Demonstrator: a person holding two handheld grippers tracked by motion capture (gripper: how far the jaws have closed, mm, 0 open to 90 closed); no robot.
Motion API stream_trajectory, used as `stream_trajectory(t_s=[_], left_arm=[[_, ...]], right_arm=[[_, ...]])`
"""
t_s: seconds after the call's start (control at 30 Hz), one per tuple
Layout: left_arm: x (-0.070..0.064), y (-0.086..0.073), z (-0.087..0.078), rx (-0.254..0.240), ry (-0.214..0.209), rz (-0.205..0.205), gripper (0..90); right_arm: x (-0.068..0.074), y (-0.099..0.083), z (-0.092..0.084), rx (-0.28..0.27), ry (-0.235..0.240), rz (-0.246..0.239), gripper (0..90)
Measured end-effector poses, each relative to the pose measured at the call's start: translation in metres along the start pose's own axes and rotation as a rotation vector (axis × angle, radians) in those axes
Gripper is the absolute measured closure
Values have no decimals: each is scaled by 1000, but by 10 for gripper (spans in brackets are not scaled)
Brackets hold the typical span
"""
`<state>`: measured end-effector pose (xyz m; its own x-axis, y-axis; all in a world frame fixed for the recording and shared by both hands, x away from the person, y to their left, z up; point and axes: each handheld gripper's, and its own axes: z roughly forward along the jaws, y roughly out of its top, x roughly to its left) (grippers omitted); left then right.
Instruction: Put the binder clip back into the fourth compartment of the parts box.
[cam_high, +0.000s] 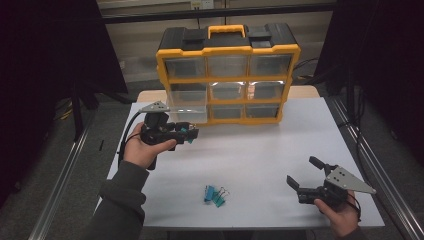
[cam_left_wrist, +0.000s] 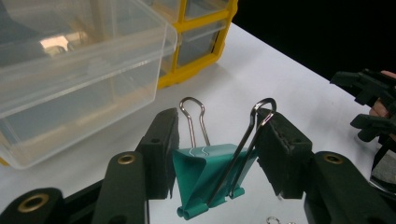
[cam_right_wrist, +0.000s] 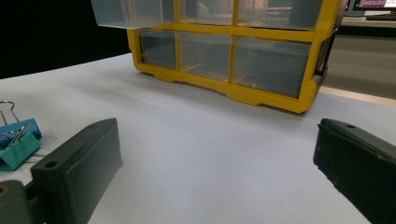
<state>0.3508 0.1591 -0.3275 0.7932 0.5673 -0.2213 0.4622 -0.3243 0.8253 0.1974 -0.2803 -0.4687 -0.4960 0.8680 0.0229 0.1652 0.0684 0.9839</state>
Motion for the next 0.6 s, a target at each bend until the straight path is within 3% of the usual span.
stream_trajectory(t_s=[0.6], left_arm=[[3,31,-5,-3,1,11,505]], right_arm=[[-1,-1,0,2,2,7,4]])
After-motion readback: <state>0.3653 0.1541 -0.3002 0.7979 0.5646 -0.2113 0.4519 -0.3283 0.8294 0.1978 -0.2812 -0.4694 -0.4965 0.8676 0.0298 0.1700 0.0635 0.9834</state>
